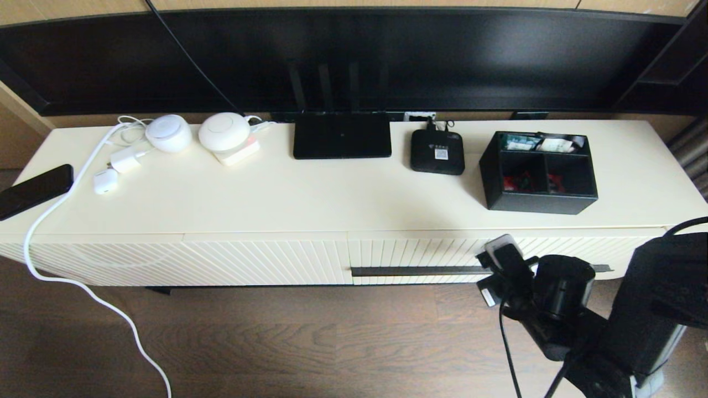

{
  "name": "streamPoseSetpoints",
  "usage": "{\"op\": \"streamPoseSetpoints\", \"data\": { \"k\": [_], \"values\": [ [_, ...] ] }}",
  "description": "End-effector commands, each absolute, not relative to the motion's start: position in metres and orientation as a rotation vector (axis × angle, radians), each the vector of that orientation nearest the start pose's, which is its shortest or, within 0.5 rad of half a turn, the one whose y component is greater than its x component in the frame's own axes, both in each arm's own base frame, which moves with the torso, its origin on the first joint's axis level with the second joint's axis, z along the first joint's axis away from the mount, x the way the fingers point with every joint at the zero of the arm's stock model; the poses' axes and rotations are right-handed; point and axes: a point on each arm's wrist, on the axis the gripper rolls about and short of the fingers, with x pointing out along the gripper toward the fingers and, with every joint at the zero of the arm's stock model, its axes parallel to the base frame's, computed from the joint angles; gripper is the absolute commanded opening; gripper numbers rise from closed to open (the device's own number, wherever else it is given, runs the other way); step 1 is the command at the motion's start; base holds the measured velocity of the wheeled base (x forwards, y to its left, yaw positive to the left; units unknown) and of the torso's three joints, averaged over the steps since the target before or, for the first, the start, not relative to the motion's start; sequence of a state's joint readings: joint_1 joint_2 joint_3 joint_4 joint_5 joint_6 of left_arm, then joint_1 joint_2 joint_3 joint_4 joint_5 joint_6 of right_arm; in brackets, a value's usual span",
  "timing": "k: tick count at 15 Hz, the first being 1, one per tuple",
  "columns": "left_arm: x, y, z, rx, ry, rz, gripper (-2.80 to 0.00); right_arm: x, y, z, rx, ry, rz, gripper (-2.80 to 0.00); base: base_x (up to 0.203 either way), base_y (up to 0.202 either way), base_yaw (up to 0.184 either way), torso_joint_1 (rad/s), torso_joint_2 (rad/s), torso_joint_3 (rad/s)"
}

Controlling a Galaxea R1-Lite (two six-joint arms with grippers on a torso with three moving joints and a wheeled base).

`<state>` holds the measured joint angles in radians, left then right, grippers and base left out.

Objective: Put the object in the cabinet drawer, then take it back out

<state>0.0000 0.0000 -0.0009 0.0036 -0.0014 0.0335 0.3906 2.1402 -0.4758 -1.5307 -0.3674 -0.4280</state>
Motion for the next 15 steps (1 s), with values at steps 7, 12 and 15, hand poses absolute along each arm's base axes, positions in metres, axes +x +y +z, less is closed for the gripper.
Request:
{"op": "streamPoseSetpoints", "data": {
  "k": [7,12,15],
  "values": [
    [-0.023,0.000,0.075,0.034,0.005,-0.002,-2.80,0.207,0.081,0.139,-0.547,-0.046,-0.008,-2.80,0.000,0.000,0.000,0.000,0.00,0.000],
    [-0.023,0.000,0.075,0.034,0.005,-0.002,-2.80,0.146,0.047,0.187,-0.527,-0.100,-0.128,-2.80,0.000,0.000,0.000,0.000,0.00,0.000],
    [-0.023,0.000,0.075,0.034,0.005,-0.002,-2.80,0.094,0.017,0.201,-0.525,-0.072,-0.225,-2.80,0.000,0.000,0.000,0.000,0.00,0.000]
  ]
}}
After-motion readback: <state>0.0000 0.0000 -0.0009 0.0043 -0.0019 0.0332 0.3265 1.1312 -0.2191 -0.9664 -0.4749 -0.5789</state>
